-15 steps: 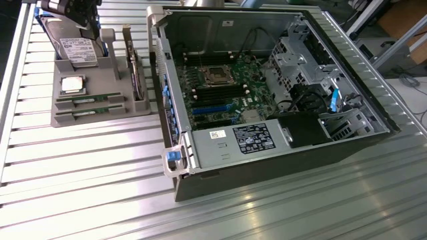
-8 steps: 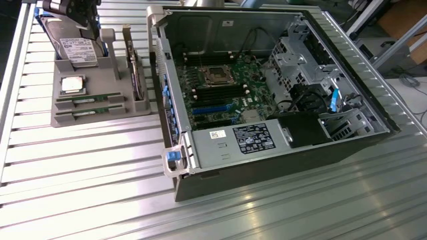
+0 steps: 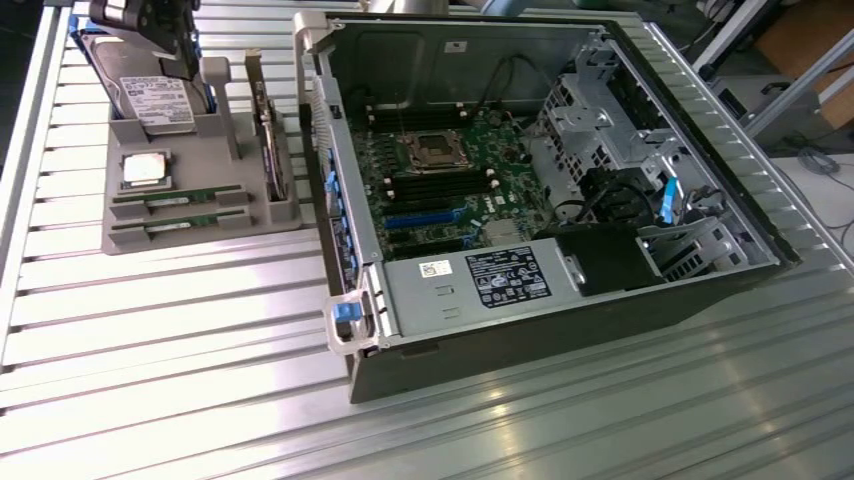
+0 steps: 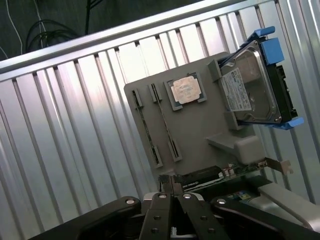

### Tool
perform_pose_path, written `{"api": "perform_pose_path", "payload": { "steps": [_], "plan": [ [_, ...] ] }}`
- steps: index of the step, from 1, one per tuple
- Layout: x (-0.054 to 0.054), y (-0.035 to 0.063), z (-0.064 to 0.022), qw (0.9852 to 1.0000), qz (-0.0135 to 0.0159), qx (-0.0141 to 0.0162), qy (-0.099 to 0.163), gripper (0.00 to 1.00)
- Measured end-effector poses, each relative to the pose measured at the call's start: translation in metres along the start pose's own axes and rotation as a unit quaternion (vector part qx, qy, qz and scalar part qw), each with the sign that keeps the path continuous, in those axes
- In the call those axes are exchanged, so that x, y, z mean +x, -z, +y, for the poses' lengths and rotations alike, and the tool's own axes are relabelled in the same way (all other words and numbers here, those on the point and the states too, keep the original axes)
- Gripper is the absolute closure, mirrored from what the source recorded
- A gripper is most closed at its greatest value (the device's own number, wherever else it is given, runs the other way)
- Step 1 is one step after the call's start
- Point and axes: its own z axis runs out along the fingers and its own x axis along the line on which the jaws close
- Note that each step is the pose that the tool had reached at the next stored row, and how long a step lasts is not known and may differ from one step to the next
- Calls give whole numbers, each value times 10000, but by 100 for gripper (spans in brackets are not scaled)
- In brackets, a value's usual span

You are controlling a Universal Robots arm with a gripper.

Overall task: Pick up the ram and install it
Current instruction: 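Pick up the ram and move it above insertion slot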

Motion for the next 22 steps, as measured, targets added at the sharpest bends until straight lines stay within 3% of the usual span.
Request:
{"api": "perform_pose_path", "payload": {
  "steps": [11,22],
  "plan": [
    [0,0,0,9992,17,-9,394,89],
    [0,-1,0,9969,34,-19,790,89]
  ]
}}
